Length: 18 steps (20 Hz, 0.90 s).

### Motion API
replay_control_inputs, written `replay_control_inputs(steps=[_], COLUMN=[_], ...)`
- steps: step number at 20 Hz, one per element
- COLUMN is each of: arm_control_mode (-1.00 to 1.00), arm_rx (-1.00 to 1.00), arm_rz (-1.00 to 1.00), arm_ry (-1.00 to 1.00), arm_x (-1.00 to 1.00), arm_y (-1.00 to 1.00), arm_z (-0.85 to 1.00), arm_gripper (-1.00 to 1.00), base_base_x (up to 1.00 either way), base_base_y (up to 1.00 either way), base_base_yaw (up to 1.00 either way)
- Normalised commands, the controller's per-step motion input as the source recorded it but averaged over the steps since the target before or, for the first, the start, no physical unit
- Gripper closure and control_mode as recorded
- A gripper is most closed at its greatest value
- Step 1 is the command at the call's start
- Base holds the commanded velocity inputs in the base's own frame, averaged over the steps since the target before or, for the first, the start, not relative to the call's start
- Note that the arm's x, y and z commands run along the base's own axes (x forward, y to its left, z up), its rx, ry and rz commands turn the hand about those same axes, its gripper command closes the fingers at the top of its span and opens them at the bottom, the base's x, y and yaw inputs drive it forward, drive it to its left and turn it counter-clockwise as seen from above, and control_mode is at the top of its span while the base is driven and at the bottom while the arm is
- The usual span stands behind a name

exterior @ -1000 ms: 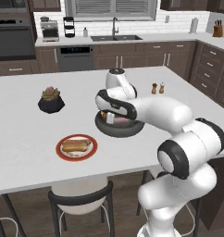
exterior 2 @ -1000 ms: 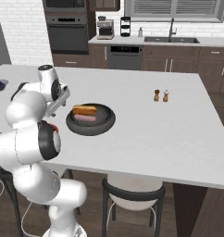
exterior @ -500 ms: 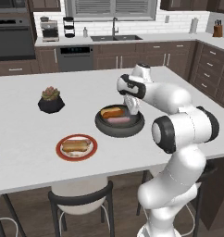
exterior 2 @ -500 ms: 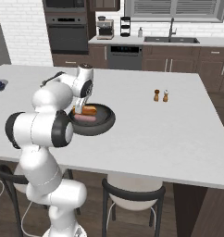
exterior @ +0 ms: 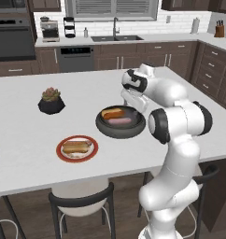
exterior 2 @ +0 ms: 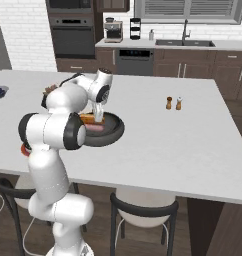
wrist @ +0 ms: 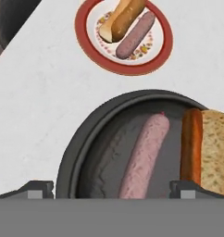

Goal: Place one bun and one sausage from the bowl on each plate.

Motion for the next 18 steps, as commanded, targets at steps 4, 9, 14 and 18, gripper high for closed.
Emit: replay_control_inputs(steps=[4,9,14,18], arm_control_mode=[-1.00,-1.00,-1.00,-1.00], arm_rx=[-0.01,-0.09,-0.06,-0.01], arm_rz=[0.00,-0.12,-0.13,-0.09], arm_ry=[-0.10,-0.15,-0.03,0.02], arm_x=[0.24,0.23,0.76,0.81], arm_y=[0.38,0.41,0.09,0.00], arm_z=[-0.29,-0.36,-0.11,0.00], arm_gripper=[-1.00,-1.00,-1.00,-1.00], base_base_x=[0.00,0.00,0.00,0.00], base_base_y=[0.00,0.00,0.00,0.00], base_base_yaw=[0.00,0.00,0.00,0.00])
